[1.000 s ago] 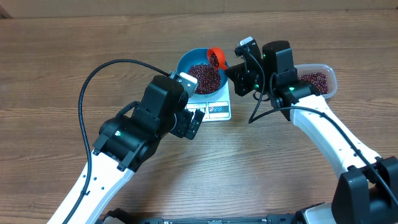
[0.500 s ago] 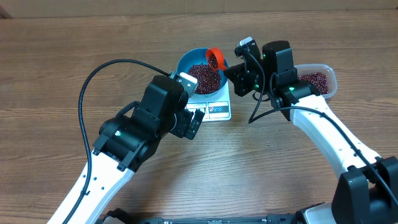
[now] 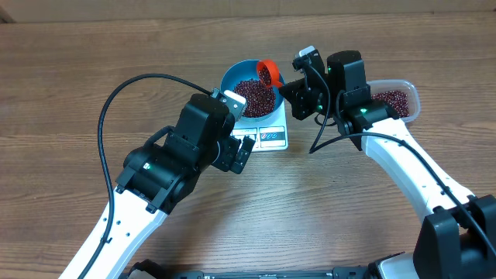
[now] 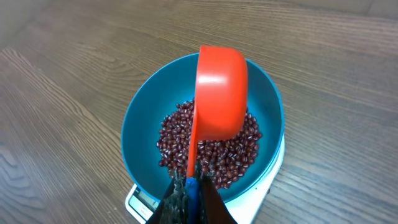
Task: Scoop item into bowl and weigh 150g on scale
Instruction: 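Tilt the scoop to pour beans into the teal bowl, then move the empty scoop back right to the bean tub, then dip the scoop into the tub to fill it, right gripper, then lift the filled scoop and carry it left over the teal bowl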
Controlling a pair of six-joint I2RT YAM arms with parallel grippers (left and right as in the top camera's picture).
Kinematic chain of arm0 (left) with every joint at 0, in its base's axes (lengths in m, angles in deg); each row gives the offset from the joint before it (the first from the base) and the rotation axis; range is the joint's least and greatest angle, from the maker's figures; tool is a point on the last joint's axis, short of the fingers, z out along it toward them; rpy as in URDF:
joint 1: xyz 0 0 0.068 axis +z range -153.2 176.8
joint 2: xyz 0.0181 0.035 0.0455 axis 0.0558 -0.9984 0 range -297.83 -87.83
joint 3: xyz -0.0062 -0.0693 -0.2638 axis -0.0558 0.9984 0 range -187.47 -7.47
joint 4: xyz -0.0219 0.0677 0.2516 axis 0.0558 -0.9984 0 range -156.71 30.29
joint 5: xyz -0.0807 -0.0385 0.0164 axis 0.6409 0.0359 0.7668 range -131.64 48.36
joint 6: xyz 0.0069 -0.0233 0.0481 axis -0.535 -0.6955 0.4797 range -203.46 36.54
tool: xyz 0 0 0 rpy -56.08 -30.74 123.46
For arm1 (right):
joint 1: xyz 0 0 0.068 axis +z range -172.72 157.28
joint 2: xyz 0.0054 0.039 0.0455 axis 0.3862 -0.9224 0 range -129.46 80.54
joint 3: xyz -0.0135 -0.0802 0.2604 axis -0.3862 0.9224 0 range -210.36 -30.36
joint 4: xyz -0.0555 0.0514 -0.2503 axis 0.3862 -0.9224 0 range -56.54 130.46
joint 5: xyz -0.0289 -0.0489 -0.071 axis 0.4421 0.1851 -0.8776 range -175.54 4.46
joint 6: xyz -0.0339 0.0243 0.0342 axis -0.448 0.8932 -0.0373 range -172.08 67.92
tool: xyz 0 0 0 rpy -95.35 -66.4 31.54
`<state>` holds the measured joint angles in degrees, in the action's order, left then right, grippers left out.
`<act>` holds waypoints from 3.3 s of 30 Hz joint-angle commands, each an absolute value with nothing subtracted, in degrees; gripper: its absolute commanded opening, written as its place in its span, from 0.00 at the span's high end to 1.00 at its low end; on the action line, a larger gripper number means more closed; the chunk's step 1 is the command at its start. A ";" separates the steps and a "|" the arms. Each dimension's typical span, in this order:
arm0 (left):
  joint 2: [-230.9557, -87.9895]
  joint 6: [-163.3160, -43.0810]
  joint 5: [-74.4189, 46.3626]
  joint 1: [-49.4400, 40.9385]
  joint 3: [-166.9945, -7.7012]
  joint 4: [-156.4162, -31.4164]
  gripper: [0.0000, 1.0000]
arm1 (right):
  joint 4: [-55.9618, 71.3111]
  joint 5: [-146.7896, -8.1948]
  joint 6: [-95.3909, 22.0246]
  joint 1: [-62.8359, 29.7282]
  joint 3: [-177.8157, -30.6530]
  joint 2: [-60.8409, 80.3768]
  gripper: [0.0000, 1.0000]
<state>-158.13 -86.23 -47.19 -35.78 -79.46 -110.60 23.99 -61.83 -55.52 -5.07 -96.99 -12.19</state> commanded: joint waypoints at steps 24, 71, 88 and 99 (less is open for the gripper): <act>-158.33 -85.13 -46.49 -35.43 -80.33 -110.49 0.00 | 27.01 -37.85 -37.10 -23.49 -98.37 -8.17 0.96; -158.33 -85.13 -46.49 -35.43 -80.33 -110.49 0.00 | -0.36 -92.06 -82.17 -33.07 -98.37 -2.18 0.97; -158.33 -85.13 -46.49 -35.43 -80.33 -110.49 0.00 | 6.99 -55.91 -76.73 -26.05 -98.37 0.95 0.96; -158.33 -85.13 -46.49 -35.43 -80.33 -110.49 0.00 | 14.55 -55.82 -74.34 -12.30 -98.34 -0.43 0.96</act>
<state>-158.13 -86.23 -47.19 -35.78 -79.46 -110.60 13.78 -55.32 -75.00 -14.71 -97.01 -0.08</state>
